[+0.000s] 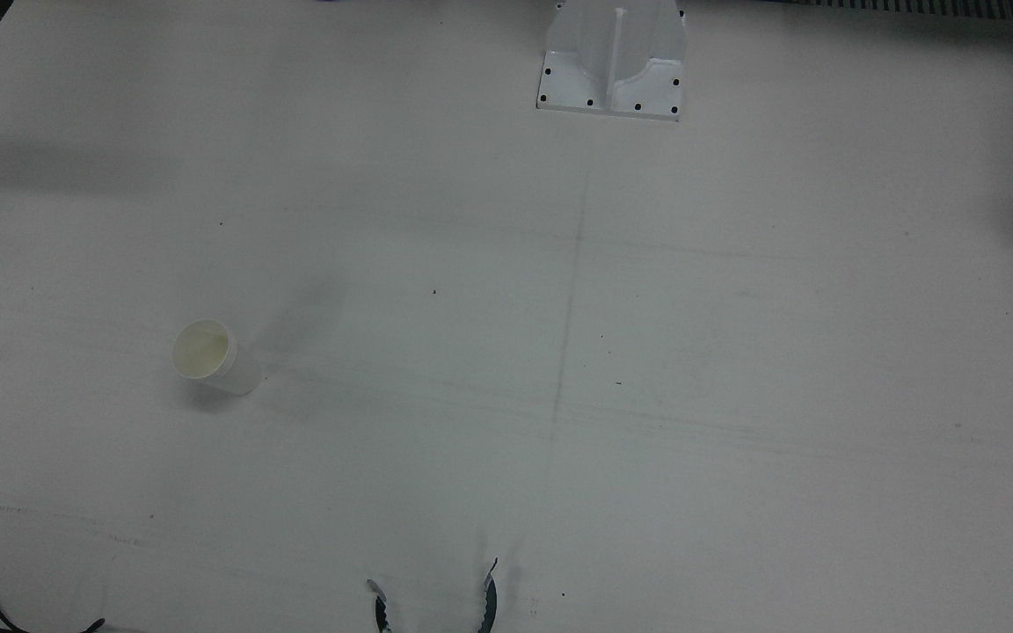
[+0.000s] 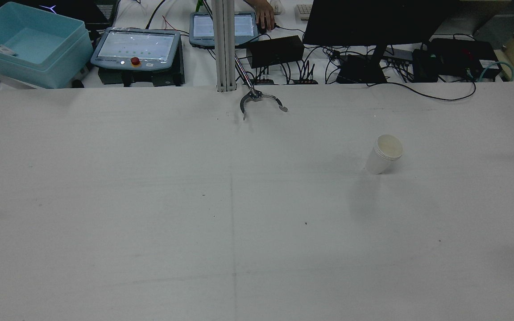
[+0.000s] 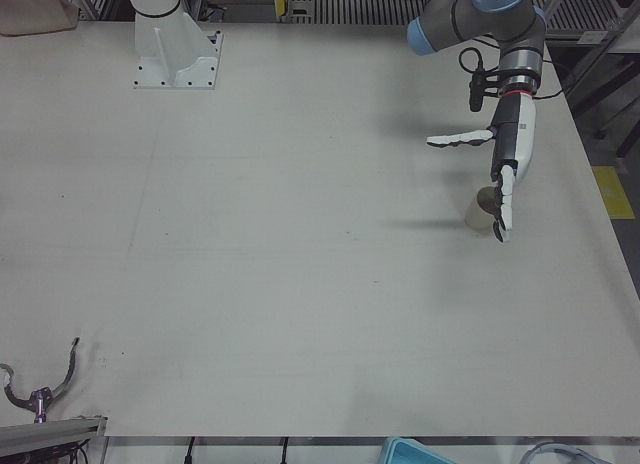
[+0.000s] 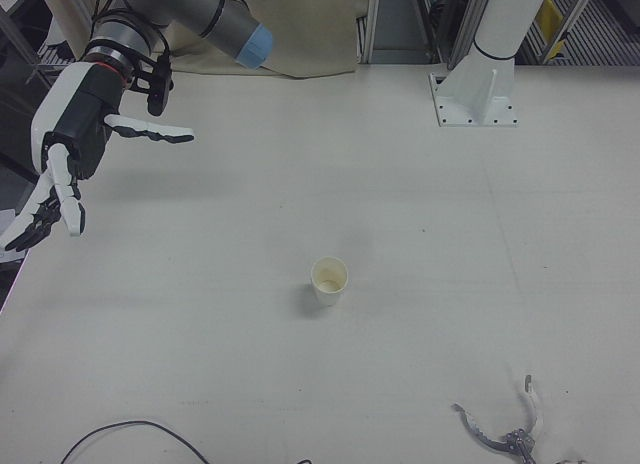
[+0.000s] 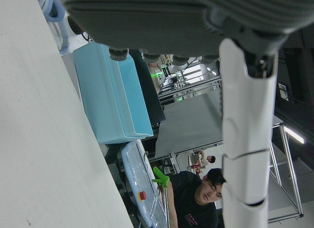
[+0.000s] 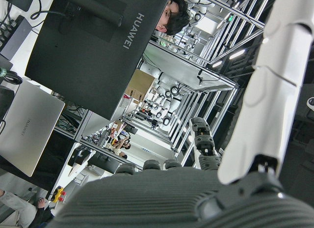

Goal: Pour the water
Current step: 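Move the left hand toward the white cup beside it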

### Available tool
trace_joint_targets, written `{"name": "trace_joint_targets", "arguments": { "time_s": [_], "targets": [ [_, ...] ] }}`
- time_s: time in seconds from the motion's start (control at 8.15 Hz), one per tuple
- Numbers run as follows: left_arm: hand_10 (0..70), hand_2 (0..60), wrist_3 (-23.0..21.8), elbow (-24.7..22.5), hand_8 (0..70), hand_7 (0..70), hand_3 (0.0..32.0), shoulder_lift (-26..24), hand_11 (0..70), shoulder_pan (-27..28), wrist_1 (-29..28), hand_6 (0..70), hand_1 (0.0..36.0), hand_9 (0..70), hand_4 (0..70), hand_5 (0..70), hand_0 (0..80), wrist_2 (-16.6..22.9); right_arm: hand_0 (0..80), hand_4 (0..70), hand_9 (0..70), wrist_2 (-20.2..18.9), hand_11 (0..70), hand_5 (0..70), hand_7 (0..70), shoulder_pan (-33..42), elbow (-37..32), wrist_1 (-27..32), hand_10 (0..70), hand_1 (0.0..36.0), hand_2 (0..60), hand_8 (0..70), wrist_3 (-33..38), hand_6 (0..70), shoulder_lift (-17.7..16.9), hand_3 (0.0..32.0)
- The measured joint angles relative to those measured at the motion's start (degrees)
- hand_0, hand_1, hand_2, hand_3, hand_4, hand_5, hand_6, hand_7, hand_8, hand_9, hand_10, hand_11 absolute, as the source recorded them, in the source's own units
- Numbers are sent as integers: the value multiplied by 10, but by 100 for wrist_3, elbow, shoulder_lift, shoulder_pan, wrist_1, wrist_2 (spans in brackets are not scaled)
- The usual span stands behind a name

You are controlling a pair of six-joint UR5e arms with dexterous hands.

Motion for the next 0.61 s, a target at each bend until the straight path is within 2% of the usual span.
{"name": "trace_joint_targets", "arguments": {
  "time_s": [0.25,0.61],
  "targets": [
    [0,0,0,-7,0,7,96,5,26,0,-12,0,229,0,0,4,602,2,551,61,8,-3,0,56,0,2,10,-4,0,156,0,3,1,0,-2,0],
    [0,0,80,237,0,0,98,16,15,12,-443,0,223,0,0,0,599,4,557,62,6,-26,0,60,0,16,30,-8,0,161,0,2,-10,0,-9,0]
  ]
}}
